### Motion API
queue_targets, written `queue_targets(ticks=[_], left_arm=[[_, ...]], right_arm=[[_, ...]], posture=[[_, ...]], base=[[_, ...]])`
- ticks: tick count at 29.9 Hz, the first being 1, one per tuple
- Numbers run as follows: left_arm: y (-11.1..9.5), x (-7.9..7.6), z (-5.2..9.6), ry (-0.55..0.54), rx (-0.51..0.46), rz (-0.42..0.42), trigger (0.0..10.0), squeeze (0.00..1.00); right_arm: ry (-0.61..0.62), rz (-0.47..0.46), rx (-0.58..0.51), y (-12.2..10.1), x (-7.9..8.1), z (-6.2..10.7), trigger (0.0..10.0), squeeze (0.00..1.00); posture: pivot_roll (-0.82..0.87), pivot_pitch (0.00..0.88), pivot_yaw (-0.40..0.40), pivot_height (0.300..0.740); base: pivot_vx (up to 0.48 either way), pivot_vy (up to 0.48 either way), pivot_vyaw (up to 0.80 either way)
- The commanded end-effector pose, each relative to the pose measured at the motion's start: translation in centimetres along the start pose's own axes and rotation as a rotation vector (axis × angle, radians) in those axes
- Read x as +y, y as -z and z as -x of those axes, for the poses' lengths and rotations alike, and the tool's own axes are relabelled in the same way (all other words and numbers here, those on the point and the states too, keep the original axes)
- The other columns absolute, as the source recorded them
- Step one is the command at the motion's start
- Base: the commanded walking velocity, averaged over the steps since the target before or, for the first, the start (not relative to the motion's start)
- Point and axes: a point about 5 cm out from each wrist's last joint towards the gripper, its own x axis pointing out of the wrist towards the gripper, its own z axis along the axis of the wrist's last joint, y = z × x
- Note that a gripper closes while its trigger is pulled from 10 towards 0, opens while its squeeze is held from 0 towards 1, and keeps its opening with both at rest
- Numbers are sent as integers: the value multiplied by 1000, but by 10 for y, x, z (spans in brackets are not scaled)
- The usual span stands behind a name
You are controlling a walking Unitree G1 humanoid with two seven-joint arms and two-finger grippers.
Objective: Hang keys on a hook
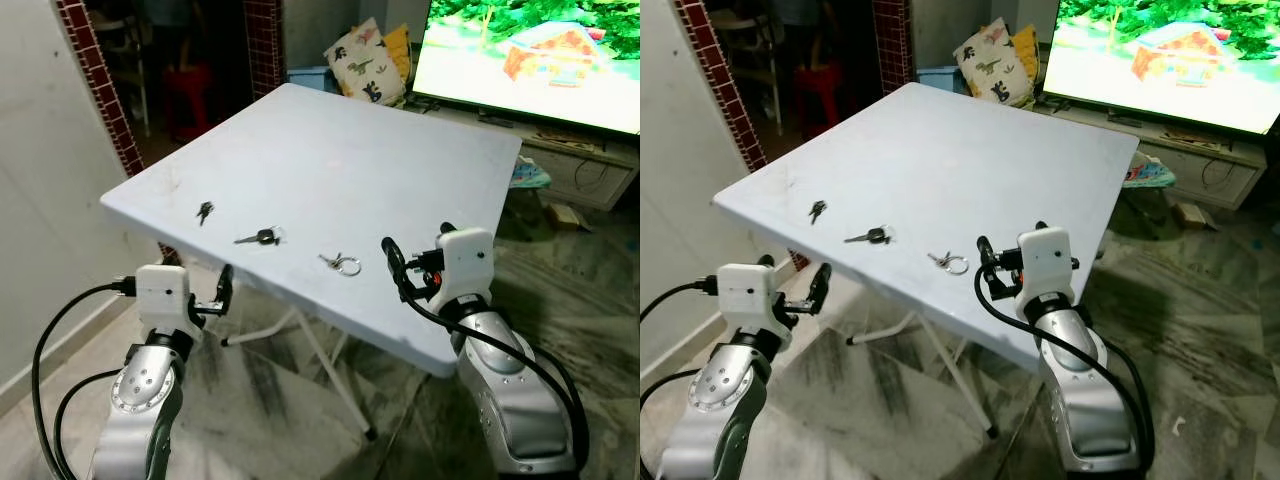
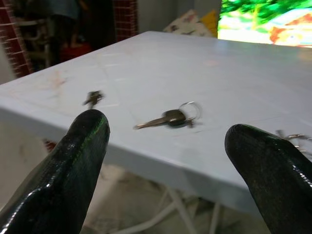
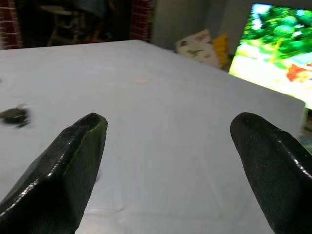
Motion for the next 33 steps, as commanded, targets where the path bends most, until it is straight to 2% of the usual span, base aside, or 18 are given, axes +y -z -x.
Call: queue_targets(ticks=[1, 5, 19, 21, 33], left_arm=[[-4, 8, 2, -17, -14, -24, 10000, 0], [-3, 7, 2, -13, -13, -24, 10000, 0], [-2, 6, 1, -14, -8, -17, 10000, 0], [-1, 7, 1, -29, -4, 4, 10000, 0], [-1, 10, 1, -38, 1, -1, 10000, 0]], right_arm=[[-17, -9, -19, -5, 5, -2, 10000, 0], [-21, -4, -20, -6, 5, -3, 10000, 0], [-35, 4, -13, -5, 5, -2, 10000, 0], [-53, -3, -8, -5, 7, -2, 10000, 0], [-133, -62, -25, -12, 14, -8, 10000, 0]], posture=[[26, 0, -8, 740], [24, 0, -10, 740], [14, 0, -10, 740], [13, 0, -10, 740], [23, 0, -5, 740]], base=[[0, 0, 0], [0, -69, 0], [0, -417, 0], [0, 0, 0], [0, 0, 0]])
